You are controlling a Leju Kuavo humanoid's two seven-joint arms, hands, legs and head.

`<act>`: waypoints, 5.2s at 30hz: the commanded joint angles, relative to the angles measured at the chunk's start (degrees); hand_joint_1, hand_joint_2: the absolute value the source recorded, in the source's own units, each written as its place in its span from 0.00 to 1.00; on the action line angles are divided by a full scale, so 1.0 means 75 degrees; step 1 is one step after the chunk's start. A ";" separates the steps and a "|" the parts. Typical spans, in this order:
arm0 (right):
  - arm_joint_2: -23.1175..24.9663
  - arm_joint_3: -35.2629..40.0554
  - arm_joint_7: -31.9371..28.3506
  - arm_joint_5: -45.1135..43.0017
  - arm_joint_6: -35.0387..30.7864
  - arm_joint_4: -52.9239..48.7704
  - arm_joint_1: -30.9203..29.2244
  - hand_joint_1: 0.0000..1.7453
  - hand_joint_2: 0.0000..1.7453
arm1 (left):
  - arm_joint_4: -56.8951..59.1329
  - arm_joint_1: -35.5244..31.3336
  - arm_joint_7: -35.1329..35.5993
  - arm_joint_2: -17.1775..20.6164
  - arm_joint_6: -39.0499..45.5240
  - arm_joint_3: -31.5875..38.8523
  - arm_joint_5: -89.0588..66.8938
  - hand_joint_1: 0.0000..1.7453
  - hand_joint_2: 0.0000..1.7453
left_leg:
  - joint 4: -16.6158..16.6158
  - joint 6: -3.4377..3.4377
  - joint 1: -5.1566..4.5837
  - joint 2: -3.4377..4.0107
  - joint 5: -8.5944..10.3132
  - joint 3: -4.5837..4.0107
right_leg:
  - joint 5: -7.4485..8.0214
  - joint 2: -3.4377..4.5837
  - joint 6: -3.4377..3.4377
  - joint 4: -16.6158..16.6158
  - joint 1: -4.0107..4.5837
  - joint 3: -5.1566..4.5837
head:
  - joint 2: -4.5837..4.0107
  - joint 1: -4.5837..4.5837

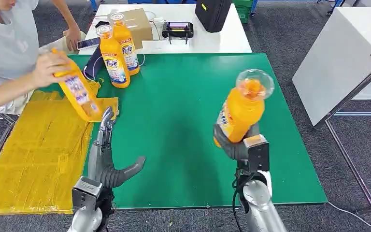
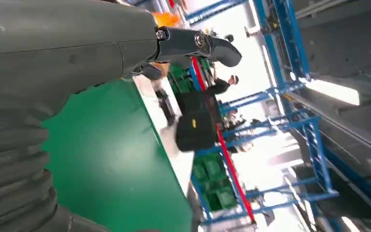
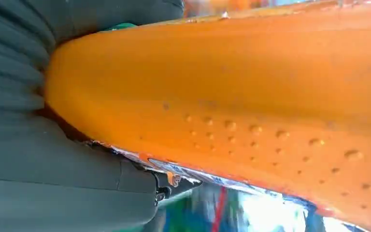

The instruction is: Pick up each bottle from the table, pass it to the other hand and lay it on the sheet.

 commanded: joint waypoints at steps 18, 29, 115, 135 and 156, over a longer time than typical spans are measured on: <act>0.0672 0.4764 0.0353 0.3589 -0.0021 0.4636 -0.1931 1.00 1.00 | 0.1194 -0.1124 0.0368 0.0318 -0.0755 -0.0843 0.0315 0.00 1.00 | -0.0009 -0.0011 0.0008 0.0010 -0.0008 0.0036 | -0.0009 0.0046 -0.0013 -0.0009 0.0001 0.0028 | 0.0000 -0.0006; 0.0634 0.4746 0.0337 0.3579 -0.0002 0.4610 -0.1958 1.00 1.00 | 0.1196 -0.1123 0.0369 0.0311 -0.0756 -0.0843 0.0313 0.00 1.00 | -0.0004 -0.0009 0.0007 0.0004 -0.0004 0.0015 | -0.0008 0.0029 -0.0010 -0.0006 0.0001 0.0010 | 0.0000 0.0000; 0.0346 0.4050 0.0437 0.4964 -0.1803 0.3446 -0.1312 1.00 1.00 | 0.1858 -0.1398 0.1475 0.0505 -0.2244 -0.0252 0.0542 1.00 1.00 | 0.0004 -0.0012 0.0012 0.0002 -0.0014 0.0024 | -0.0014 0.0055 -0.0015 -0.0001 0.0005 0.0015 | 0.0000 0.0000; -0.0055 0.3015 -0.0510 0.3363 -0.2428 0.0139 -0.0247 0.00 1.00 | 0.1386 -0.1306 0.1261 0.0635 -0.1549 0.0128 0.0118 1.00 1.00 | 0.0015 -0.0009 0.0010 0.0002 -0.0016 0.0000 | -0.0017 0.0046 -0.0011 0.0009 0.0004 -0.0005 | 0.0000 0.0003; -0.0614 0.1564 -0.1555 0.2037 -0.2841 -0.3932 0.0795 0.00 1.00 | 0.3072 -0.3562 0.4839 0.1533 0.1191 0.0004 -0.9870 1.00 1.00 | -0.0001 -0.0014 0.0007 0.0011 0.0009 -0.0013 | 0.0010 0.0034 -0.0009 0.0001 0.0006 -0.0026 | 0.0000 -0.0003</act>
